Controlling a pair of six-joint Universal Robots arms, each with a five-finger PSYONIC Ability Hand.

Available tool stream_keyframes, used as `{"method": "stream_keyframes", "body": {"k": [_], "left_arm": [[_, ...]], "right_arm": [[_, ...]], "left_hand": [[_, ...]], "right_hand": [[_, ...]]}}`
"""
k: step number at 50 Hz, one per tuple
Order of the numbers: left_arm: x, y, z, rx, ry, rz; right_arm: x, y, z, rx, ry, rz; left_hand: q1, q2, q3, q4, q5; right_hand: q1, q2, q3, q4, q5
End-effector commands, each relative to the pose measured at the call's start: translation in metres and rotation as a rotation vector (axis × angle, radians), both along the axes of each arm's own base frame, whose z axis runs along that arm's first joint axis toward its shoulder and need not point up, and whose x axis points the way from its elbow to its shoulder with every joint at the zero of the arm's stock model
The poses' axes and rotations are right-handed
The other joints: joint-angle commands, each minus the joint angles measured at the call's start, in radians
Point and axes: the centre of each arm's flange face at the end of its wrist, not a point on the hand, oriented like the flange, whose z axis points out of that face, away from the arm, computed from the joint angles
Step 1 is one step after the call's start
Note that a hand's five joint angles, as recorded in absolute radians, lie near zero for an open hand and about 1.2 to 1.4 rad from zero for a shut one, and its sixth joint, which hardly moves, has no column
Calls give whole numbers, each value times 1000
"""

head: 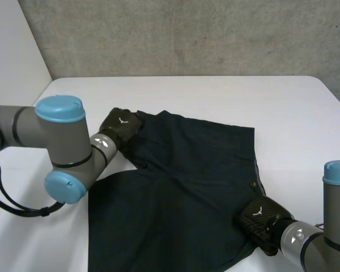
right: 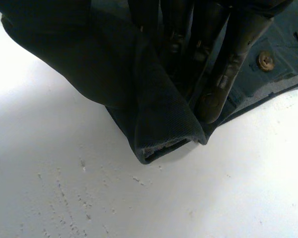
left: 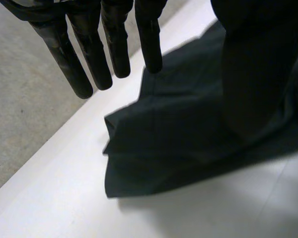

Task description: Fold the shorts.

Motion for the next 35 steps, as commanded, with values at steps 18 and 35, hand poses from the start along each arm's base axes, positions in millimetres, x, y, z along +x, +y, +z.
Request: {"method": "stream_keyframes", "body": {"k": [18,35], "left_arm": [[23,10,-41,53,-210,127],[30,17,7,56,-25,189]], "right_arm": [[0,-1,-1,-7,0,-4],[-1,-1,0,-14,-3,-8]], "left_hand": [[657,663,658,672,673],[28,34,29,43,44]], "right_hand": [[403,206,195,204,238],[403,206,195,204,238]]}}
